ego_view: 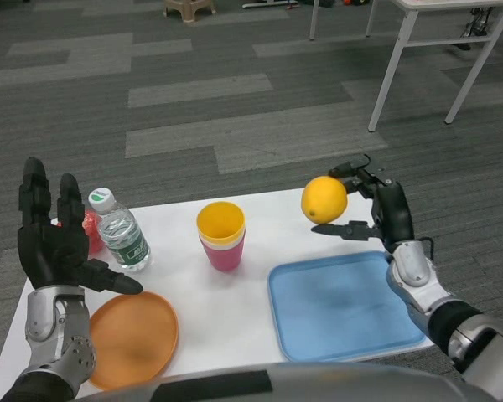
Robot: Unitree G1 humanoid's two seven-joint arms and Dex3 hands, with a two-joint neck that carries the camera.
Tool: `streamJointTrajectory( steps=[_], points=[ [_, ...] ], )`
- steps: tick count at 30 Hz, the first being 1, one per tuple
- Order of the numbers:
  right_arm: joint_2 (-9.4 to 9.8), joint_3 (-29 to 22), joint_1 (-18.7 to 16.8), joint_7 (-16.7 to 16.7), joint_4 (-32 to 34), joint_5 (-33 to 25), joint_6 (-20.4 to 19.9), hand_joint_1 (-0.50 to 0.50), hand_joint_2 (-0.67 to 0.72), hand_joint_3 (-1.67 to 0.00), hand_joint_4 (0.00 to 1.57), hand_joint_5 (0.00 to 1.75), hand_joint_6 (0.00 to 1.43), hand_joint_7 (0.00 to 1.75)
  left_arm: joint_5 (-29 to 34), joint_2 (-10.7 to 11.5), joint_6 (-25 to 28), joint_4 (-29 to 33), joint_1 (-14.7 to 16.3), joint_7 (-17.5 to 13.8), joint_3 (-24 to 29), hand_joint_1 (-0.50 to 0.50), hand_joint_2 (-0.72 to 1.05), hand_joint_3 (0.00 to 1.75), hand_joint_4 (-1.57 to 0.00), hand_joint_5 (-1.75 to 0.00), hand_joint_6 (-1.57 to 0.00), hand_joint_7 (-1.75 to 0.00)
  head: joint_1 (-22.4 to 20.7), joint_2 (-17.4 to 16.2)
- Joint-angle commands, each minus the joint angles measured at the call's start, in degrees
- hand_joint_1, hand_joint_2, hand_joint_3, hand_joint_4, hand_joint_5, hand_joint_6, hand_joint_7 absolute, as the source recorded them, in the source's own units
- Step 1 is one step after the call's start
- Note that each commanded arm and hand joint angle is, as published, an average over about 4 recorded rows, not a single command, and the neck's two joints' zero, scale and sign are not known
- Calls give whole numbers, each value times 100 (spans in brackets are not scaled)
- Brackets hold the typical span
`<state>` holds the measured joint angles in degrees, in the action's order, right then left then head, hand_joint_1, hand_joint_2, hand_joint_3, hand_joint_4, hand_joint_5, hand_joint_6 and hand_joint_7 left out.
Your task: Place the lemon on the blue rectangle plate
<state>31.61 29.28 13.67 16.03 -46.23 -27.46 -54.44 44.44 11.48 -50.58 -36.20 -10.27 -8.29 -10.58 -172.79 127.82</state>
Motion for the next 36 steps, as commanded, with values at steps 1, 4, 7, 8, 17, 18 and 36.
streamJointTrajectory(
  steps=[1,4,7,8,17,18,36],
  points=[
    [293,37,-406,-201,249,-49,-36,-46,-48,-8,96,145,91,119,-5,-41,-31,-34,7,-15,72,-50,-72,9,0,0,0,0,125,-142],
    [488,70,-705,-322,418,-47,-36,-46,-48,-8,93,145,89,119,-5,-50,-31,-56,7,-15,83,-50,-72,9,0,0,0,0,244,-275],
    [627,116,-975,-322,517,39,-69,-46,-48,-6,91,145,85,119,-5,-50,-31,-69,7,-15,83,-50,-72,9,0,0,0,0,370,-417],
    [671,129,-1066,-322,532,76,-85,-46,-48,-6,90,145,84,119,-5,-50,-31,-74,5,-15,85,-50,-72,9,0,0,0,0,369,-416],
    [983,663,-1443,-474,457,104,-102,-42,-41,-8,88,150,79,117,4,-23,-33,-89,-6,-13,68,-50,-72,9,0,0,0,0,461,-523],
    [983,724,-1446,-518,414,104,-102,-42,-41,-8,88,153,77,115,4,-23,-35,-89,-1,-10,65,-50,-72,9,0,0,0,0,454,-542],
    [882,766,-1386,-836,-22,52,-170,-41,-15,-8,3,10,1,10,-14,-56,-49,-230,-122,-6,68,-50,-72,9,0,0,0,0,552,-600]
  ],
)
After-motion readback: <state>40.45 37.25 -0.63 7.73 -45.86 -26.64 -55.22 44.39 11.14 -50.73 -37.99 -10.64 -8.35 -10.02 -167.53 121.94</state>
